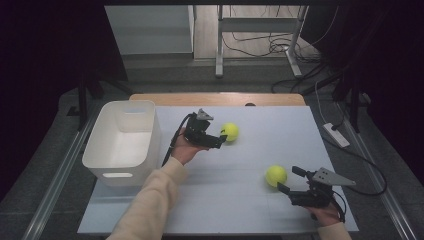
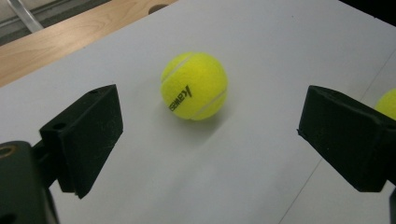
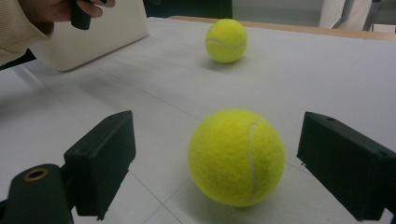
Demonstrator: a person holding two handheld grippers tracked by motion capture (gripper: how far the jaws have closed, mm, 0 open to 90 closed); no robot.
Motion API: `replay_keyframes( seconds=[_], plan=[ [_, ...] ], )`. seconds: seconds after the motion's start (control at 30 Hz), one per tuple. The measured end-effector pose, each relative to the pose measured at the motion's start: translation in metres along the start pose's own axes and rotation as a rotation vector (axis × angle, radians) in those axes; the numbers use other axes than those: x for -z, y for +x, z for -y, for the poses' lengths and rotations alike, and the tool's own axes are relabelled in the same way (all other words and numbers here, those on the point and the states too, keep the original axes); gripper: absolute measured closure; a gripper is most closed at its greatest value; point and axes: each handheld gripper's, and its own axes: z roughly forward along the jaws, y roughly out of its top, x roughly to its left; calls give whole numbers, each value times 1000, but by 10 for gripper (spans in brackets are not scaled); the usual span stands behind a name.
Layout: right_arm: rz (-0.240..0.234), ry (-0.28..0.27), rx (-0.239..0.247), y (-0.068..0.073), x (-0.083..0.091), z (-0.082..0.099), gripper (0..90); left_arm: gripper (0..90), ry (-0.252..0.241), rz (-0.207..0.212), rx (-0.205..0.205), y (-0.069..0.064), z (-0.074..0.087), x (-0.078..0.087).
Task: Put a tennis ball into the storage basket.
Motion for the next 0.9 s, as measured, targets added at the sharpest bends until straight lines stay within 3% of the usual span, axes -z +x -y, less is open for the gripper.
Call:
replay_keyframes(
  seconds=[0.9],
  plan=[
    [0,0,-1,-1,0,0,116,54,29,0,-16,-4,-13,-30]
  ],
)
